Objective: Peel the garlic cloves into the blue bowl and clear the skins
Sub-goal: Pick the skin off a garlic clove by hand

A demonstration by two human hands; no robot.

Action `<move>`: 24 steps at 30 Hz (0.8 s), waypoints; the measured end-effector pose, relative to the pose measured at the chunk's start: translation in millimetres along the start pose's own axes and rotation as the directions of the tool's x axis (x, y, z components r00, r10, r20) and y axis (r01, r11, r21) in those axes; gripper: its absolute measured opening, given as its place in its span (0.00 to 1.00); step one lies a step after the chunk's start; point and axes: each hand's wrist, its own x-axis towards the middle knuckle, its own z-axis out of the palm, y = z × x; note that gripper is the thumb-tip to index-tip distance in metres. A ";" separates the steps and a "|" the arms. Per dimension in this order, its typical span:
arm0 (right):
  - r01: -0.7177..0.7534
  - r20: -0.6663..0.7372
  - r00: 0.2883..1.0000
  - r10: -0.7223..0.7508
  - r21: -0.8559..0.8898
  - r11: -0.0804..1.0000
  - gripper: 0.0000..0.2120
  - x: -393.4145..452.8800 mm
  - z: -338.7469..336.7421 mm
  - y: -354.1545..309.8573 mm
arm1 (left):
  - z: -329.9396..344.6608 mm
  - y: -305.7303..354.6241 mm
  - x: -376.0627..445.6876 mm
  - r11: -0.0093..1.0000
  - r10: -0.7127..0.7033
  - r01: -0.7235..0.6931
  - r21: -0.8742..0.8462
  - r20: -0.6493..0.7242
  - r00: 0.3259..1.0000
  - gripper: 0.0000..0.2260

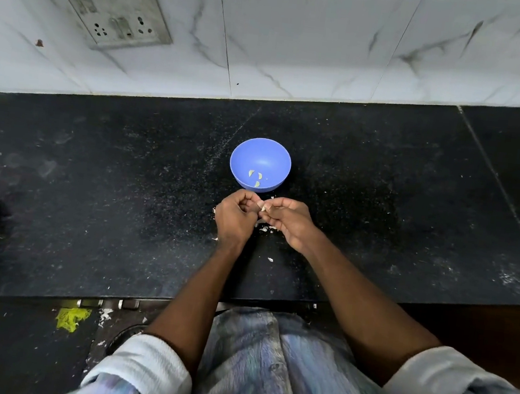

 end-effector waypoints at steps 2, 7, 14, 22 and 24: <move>0.006 -0.018 1.000 -0.006 -0.003 1.000 0.06 1.2 0.1 -0.9 | 2.2 0.4 2.0 1.000 0.015 -0.015 0.011 -0.002 1.000 0.09; 0.011 -0.029 1.000 -0.012 -0.042 0.999 0.04 4.4 -1.8 -2.6 | 7.9 -1.8 6.7 0.999 0.008 -0.010 0.054 0.023 1.000 0.10; 0.037 -0.020 0.999 -0.038 -0.045 0.998 0.04 8.1 -2.7 -12.9 | 16.9 4.0 9.6 0.997 0.016 -0.017 0.075 0.013 1.000 0.09; -0.104 0.019 0.994 0.103 0.072 0.992 0.10 9.4 -13.1 -19.1 | 14.9 -2.4 6.2 0.985 0.127 -0.135 0.112 0.078 0.989 0.09; -0.122 0.031 0.992 0.120 0.064 0.990 0.11 8.0 -15.7 -20.3 | 15.8 -4.5 4.8 0.985 0.123 -0.133 0.109 0.095 0.988 0.09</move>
